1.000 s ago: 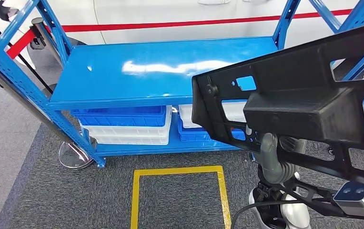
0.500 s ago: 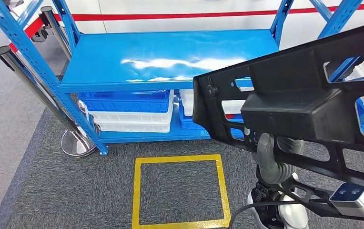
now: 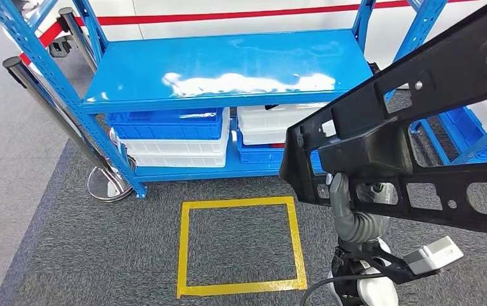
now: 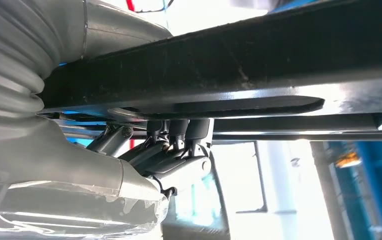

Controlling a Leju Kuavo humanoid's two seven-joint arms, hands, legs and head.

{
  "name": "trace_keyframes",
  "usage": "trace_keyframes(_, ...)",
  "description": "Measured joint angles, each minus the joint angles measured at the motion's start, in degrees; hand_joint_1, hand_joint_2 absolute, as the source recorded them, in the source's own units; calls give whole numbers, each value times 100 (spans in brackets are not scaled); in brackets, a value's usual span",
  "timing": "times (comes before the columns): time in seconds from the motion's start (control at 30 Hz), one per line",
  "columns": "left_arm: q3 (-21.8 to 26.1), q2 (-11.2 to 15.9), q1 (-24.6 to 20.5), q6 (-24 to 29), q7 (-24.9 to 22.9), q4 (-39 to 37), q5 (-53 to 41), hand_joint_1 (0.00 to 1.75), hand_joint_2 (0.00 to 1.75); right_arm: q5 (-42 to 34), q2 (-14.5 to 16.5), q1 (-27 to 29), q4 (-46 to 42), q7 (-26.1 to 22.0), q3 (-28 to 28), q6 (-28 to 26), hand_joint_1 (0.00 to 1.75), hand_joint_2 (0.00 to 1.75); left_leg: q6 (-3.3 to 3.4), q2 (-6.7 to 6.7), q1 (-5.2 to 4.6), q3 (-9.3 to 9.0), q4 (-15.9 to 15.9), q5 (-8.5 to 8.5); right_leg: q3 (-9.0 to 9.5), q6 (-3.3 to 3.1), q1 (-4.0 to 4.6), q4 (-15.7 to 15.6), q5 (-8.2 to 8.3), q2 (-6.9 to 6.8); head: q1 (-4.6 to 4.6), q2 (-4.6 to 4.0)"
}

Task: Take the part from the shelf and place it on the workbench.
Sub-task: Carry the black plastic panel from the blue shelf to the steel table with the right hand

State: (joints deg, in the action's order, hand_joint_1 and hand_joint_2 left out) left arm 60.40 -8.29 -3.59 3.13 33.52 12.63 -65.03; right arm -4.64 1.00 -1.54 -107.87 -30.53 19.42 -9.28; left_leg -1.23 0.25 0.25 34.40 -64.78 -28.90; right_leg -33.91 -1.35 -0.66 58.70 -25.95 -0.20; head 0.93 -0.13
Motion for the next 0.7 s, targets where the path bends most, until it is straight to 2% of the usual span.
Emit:
trace_keyframes(0.03,-34,-3,-2,42,42,0,-51,0,0,-24,1,50,32,-11,-61,-35,175,175,37,-7,-14,-252,374,75,-11,23,2,0,20,-2,-3,1)
trace_keyframes(0.07,-64,-7,-3,60,80,0,-78,0,0,-59,1,99,60,-24,-133,-59,175,175,74,-13,-33,-415,632,110,-15,50,-2,-2,41,-6,-2,0)
trace_keyframes(0.1,-87,-10,-4,55,106,0,-87,0,0,-110,2,153,86,-39,-220,-68,175,175,101,-17,-52,-477,758,106,-16,80,-7,-8,61,-10,6,0)
trace_keyframes(0.13,-101,-17,-4,41,114,0,-83,0,0,-174,4,215,108,-55,-324,-57,175,175,97,-17,-58,-481,786,138,-15,95,0,-14,66,-14,8,0)
trace_keyframes(0.23,-109,-44,2,-3,89,0,-41,0,0,-355,12,409,160,-102,-728,54,175,175,95,-16,-64,-466,849,171,-27,89,7,-42,100,-16,5,-1)
trace_keyframes(0.33,-108,-60,8,-42,86,0,-30,0,0,-472,29,590,180,-166,-1111,139,175,175,138,-14,-80,-426,827,195,-40,159,-12,-70,156,-11,4,-1)
trace_keyframes(0.43,-108,-66,7,-83,95,0,-26,0,0,-514,70,737,178,-215,-1389,204,175,175,162,-13,-86,-407,814,206,-43,193,-18,-90,184,-8,3,-1)
trace_keyframes(0.7,-108,-67,9,-154,184,0,-3,0,0,-372,236,886,172,-256,-1593,252,175,175,187,-5,-98,-401,809,208,-47,212,-26,-100,197,-7,3,-1)
